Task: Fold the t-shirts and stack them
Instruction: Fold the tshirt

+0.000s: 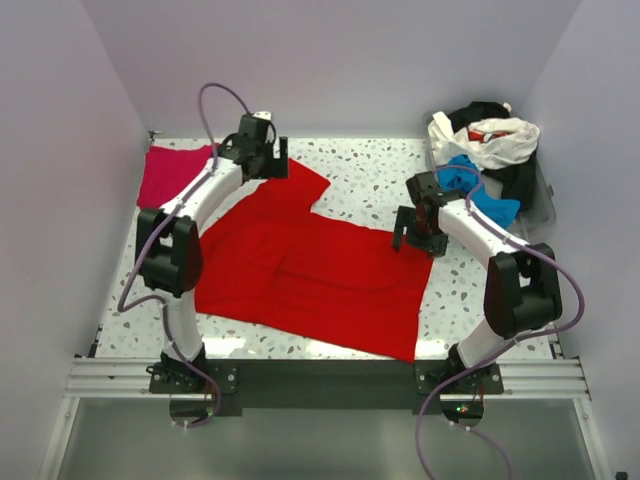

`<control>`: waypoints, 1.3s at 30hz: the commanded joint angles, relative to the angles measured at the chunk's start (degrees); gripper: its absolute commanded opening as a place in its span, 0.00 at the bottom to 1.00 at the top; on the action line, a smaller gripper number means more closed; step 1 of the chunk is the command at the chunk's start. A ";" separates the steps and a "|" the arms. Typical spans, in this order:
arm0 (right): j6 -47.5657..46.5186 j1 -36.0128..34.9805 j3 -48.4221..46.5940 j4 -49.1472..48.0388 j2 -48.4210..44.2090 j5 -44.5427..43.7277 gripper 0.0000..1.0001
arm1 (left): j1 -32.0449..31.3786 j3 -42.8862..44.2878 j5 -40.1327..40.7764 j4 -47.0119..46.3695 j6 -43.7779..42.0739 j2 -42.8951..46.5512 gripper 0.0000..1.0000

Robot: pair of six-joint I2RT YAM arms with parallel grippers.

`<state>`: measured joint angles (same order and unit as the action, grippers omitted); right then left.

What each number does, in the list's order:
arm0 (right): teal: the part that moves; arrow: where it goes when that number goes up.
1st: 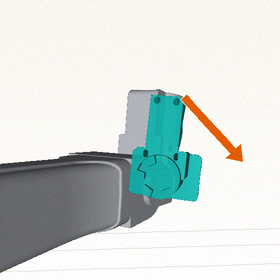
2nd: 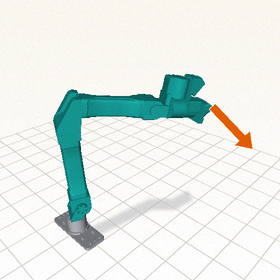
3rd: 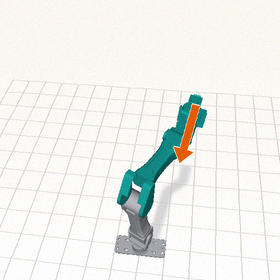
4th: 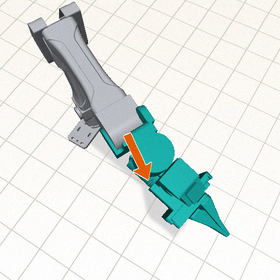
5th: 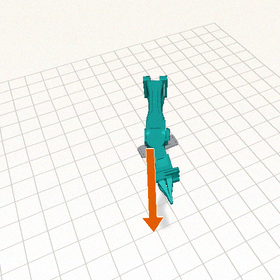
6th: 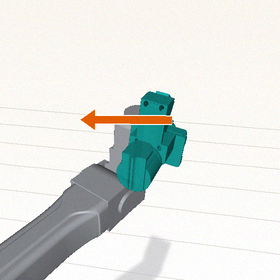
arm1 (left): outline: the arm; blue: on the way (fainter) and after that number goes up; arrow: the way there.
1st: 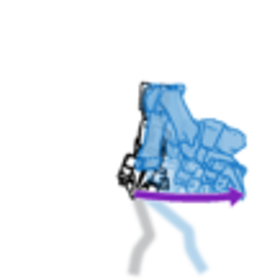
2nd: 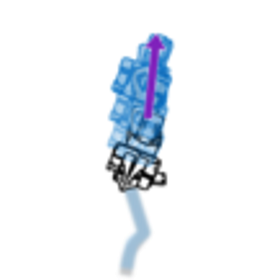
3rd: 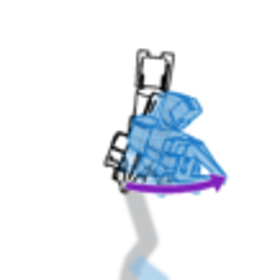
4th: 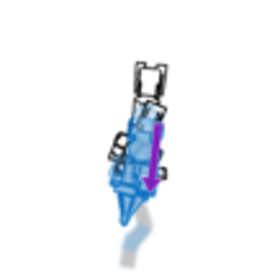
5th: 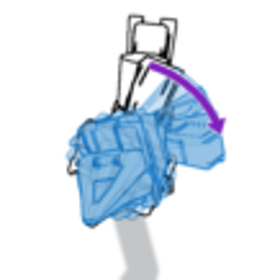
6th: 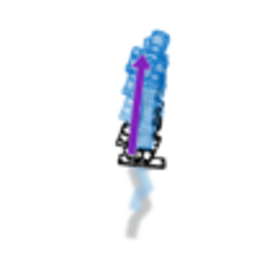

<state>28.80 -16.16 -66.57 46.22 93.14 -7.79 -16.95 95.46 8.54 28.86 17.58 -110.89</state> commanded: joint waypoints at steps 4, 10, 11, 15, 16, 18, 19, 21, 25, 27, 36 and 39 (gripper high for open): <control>0.29 5.25 3.28 -7.44 -2.70 -2.05 0.80 | -5.02 12.63 -0.27 -0.91 -1.94 -12.13 0.94; 2.84 6.67 6.53 -12.63 -3.41 -3.98 0.75 | -8.10 18.17 -0.98 -4.95 -2.82 -20.22 0.93; 2.93 6.67 7.23 -13.25 -3.32 -4.07 0.75 | -8.53 18.70 -1.06 -5.22 -2.82 -21.11 0.93; 4.16 6.58 9.26 -15.98 -2.53 -5.30 0.70 | -8.89 20.55 -1.06 -6.19 -2.47 -24.10 0.93; 4.42 6.67 9.78 -17.11 -2.35 -5.65 0.70 | -8.89 20.56 -0.89 -6.62 -2.47 -24.89 0.93; 5.12 6.67 11.10 -18.70 -1.92 -6.62 0.68 | -8.89 20.64 -0.89 -8.12 -2.82 -25.42 0.93; 5.22 6.67 11.45 -19.05 -1.65 -6.71 0.68 | -8.98 20.73 -1.06 -8.55 -2.91 -26.12 0.93; 5.66 6.67 11.98 -19.84 -0.69 -6.54 0.67 | -9.42 20.82 -1.24 -9.96 -3.61 -26.48 0.93; 5.92 6.58 12.34 -20.29 0.02 -6.27 0.66 | -10.12 20.73 -0.89 -11.37 -4.58 -27.71 0.93; 5.92 6.67 12.51 -20.29 0.11 -6.36 0.66 | -10.30 20.82 -0.63 -11.63 -4.58 -28.15 0.93; 8.47 6.67 15.76 -21.96 -2.09 -9.52 0.67 | -12.58 21.17 1.40 -14.00 -6.86 -29.38 0.89; 8.91 6.58 16.03 -22.13 -1.56 -9.26 0.67 | -13.28 22.13 2.18 -13.75 -8.00 -30.35 0.84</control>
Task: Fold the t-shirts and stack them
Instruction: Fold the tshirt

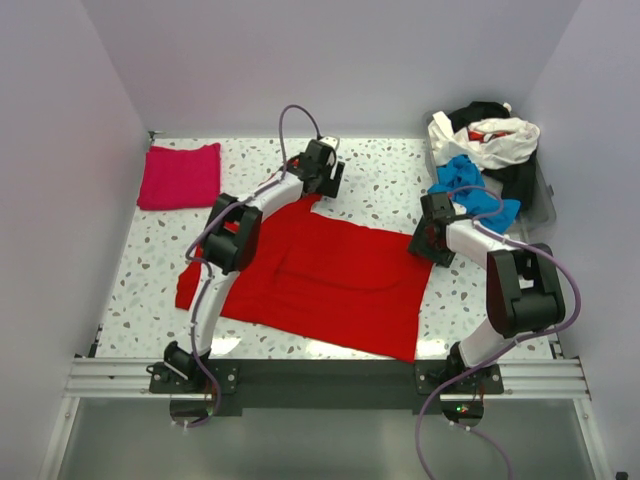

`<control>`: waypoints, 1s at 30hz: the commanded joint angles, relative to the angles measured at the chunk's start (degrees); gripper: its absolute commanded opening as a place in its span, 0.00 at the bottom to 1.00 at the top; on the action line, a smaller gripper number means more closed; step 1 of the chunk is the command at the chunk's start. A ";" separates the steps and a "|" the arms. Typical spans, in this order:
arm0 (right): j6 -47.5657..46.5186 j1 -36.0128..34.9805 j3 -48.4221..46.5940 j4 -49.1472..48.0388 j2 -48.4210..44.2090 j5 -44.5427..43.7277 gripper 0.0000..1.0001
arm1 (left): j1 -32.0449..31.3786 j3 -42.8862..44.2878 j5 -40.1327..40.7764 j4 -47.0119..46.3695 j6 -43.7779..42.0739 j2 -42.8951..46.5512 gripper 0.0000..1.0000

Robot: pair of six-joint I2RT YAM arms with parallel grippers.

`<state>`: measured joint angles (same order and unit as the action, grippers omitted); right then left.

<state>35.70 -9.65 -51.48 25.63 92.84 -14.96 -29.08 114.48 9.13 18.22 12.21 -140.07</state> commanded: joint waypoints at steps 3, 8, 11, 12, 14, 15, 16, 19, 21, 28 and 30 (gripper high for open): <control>2.88 0.16 1.65 -2.16 -1.52 -2.18 0.68 | -1.50 3.03 2.74 -3.01 -3.42 -1.96 0.80; 4.81 0.25 3.14 -4.44 -2.13 -2.71 0.69 | -1.59 3.03 3.79 -3.19 -4.65 -2.75 0.67; 5.69 0.25 3.84 -6.37 -2.49 -3.05 0.69 | -1.59 3.12 4.06 -3.10 -4.82 -3.28 0.60; 5.95 0.25 3.76 -7.08 -2.49 -3.40 0.69 | -1.59 3.12 4.23 -3.19 -4.74 -3.54 0.55; 6.22 0.33 3.67 -7.78 -2.31 -3.67 0.69 | -1.59 3.21 4.32 -2.84 -4.82 -3.80 0.53; 6.31 0.33 3.58 -8.31 -2.22 -3.76 0.69 | -1.59 3.12 4.41 -2.75 -4.82 -4.15 0.52; 6.48 0.33 3.58 -8.49 -2.22 -4.19 0.69 | -1.59 3.12 4.58 -2.57 -4.82 -4.16 0.51; 6.66 0.33 4.02 -10.42 -2.48 -5.16 0.69 | -1.59 3.21 5.20 -1.96 -4.65 -4.33 0.42; 6.22 0.33 4.11 -11.82 -1.96 -5.25 0.65 | -1.59 3.21 5.38 -1.87 -4.65 -4.51 0.33; 4.90 0.25 2.97 -13.06 2.52 -3.50 0.44 | -0.81 5.23 5.46 -1.43 -3.95 -3.19 0.06; 4.73 0.33 2.88 -13.41 3.05 -3.06 0.40 | -0.45 5.67 5.55 -1.43 -3.77 -2.58 0.00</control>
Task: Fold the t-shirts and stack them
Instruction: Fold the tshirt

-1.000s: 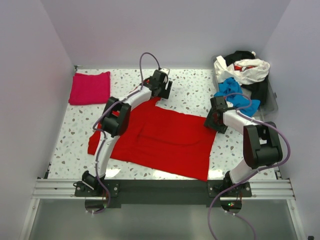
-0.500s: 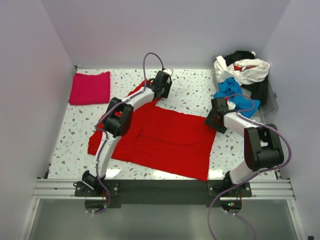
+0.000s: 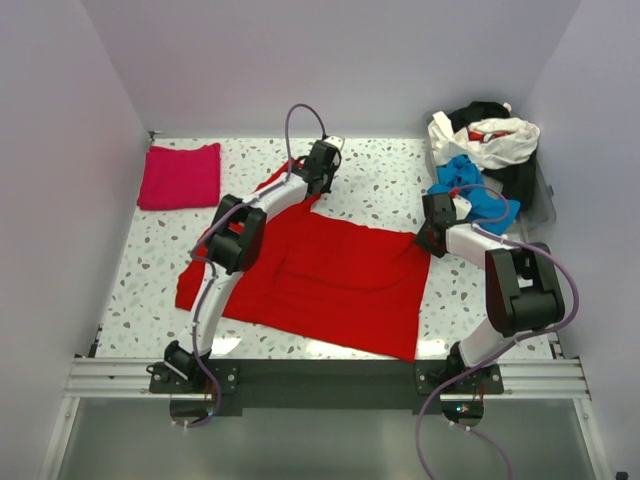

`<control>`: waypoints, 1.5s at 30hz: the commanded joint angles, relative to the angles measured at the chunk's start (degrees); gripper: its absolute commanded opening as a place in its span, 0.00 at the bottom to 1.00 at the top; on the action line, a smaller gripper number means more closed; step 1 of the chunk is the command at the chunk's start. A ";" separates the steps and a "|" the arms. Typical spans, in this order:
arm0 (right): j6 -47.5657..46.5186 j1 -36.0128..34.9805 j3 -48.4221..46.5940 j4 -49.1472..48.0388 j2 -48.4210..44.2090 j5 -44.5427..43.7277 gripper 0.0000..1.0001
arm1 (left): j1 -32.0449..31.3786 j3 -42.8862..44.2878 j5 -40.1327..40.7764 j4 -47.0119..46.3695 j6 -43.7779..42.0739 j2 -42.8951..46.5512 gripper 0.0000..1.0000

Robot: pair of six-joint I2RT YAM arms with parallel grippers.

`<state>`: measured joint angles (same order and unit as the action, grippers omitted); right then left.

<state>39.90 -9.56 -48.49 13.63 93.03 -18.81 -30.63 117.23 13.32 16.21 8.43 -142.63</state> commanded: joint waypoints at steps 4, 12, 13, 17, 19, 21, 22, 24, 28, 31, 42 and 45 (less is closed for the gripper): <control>-1.13 0.16 -1.51 -1.24 3.55 1.49 0.32 | 2.59 2.57 2.50 0.76 0.62 1.03 0.00; -4.30 0.07 -3.10 0.08 3.74 3.78 0.00 | 4.27 0.63 1.53 -1.62 1.77 5.51 0.00; -4.57 0.07 -3.28 0.34 3.47 4.47 0.00 | 4.27 0.54 1.36 -1.62 2.03 6.04 0.00; -7.11 -0.28 -3.45 1.84 1.02 6.15 0.00 | 4.44 -2.43 1.79 -2.58 3.52 9.73 0.00; -8.25 -0.46 -3.54 3.42 -1.00 6.77 0.00 | 4.53 -4.46 2.32 -3.46 4.23 12.80 0.00; -9.84 -0.55 -3.72 5.52 -3.02 7.82 0.00 | 4.53 -8.84 3.28 -4.25 4.49 16.48 0.00; -10.36 -0.63 -3.89 6.49 -3.73 8.17 0.00 | 4.53 -10.69 4.77 -5.04 4.76 17.90 0.00; -11.68 -0.72 -3.98 9.21 -5.48 8.87 0.00 | 4.53 -16.40 6.27 -5.92 4.76 22.01 0.00; -13.09 -1.07 -4.25 14.40 -7.69 8.53 0.00 | 4.62 -26.93 10.48 -6.54 5.11 29.06 0.00; -13.62 -1.25 -4.24 17.83 -8.74 8.87 0.00 | 4.70 -32.40 11.98 -6.89 6.33 35.12 0.00; -15.38 -3.44 -7.23 26.35 -8.84 10.99 0.00 | 4.70 -52.27 17.17 0.83 17.40 55.78 0.00; -15.82 -4.67 -8.20 28.20 -8.66 9.67 0.00 | 4.62 -55.52 18.67 3.56 19.16 60.61 0.00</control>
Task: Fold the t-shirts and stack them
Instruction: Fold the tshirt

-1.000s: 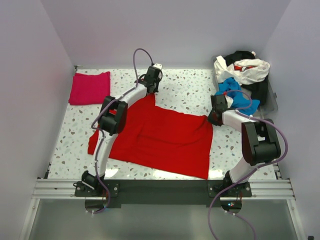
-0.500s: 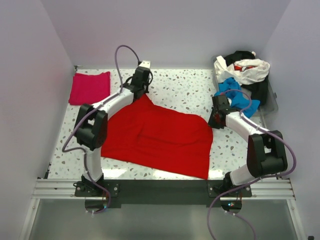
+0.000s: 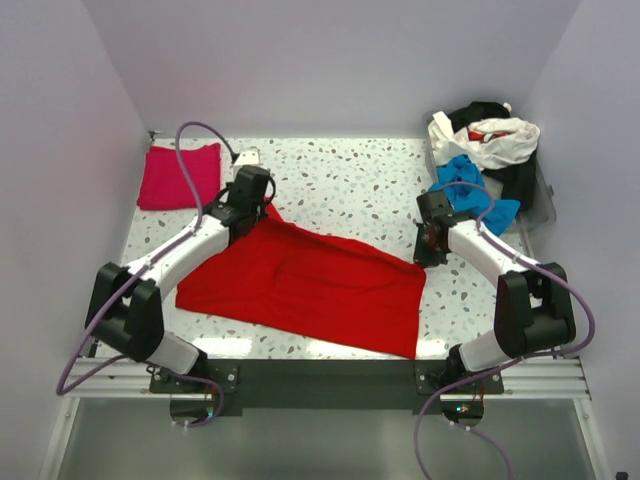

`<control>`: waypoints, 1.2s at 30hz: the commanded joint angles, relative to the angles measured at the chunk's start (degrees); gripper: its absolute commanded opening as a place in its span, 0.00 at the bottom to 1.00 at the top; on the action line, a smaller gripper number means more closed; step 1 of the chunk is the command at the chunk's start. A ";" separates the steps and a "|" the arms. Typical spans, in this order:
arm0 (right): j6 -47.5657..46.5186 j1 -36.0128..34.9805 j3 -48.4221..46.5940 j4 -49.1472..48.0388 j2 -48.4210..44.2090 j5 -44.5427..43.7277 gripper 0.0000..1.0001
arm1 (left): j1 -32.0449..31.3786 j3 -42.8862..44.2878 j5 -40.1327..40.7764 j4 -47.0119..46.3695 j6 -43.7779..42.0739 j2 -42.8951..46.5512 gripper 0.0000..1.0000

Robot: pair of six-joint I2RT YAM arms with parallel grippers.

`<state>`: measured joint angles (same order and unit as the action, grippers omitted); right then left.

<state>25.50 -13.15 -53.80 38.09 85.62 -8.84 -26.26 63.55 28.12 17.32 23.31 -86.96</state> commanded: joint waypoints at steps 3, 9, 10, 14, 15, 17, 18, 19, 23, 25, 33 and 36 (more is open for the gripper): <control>-1.68 -2.32 -3.50 5.42 -1.07 -1.09 0.00 | 0.25 -4.83 6.94 5.08 5.42 9.87 0.00; -1.33 -4.96 -4.03 8.32 -0.72 -3.20 0.00 | -0.02 -9.40 4.50 7.64 4.47 16.55 0.00; -1.07 -5.31 -4.03 8.76 -0.81 -3.37 0.00 | -0.19 -10.37 4.23 8.07 4.38 17.25 0.00; -0.19 -6.36 -4.03 11.21 -1.86 -4.25 0.00 | -0.37 -12.22 4.05 10.62 3.94 19.89 0.00; -0.01 -6.54 -3.94 11.57 -2.21 -4.43 0.00 | -0.46 -12.48 3.96 11.50 3.67 20.25 0.00; 0.34 -6.98 -3.68 12.62 -2.92 -4.87 0.00 | -0.54 -13.27 3.61 12.21 3.32 21.56 0.00; 0.34 -7.07 -3.51 13.06 -3.27 -5.04 0.00 | -0.63 -13.62 3.26 12.91 2.97 22.00 0.00; 0.52 -7.15 -3.42 13.41 -3.53 -5.31 0.00 | -0.72 -14.06 3.26 13.26 2.88 22.35 0.00; 0.87 -7.24 -2.45 14.82 -4.68 -6.18 0.00 | -0.90 -14.94 3.43 15.72 2.71 24.03 0.00; 1.13 -7.33 -1.84 15.35 -4.85 -6.19 0.00 | -0.98 -15.12 3.08 18.00 3.14 24.73 0.00; 3.59 -7.60 -2.44 20.36 -10.38 -7.94 0.42 | -1.95 -12.50 0.27 26.35 10.43 29.39 0.53; 3.95 -7.60 -3.94 18.70 -10.30 -6.20 0.45 | -1.95 -11.08 1.06 26.98 10.27 28.69 0.53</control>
<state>28.05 -20.58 -54.98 56.36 76.55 -14.68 -27.90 49.58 29.12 41.82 31.33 -58.28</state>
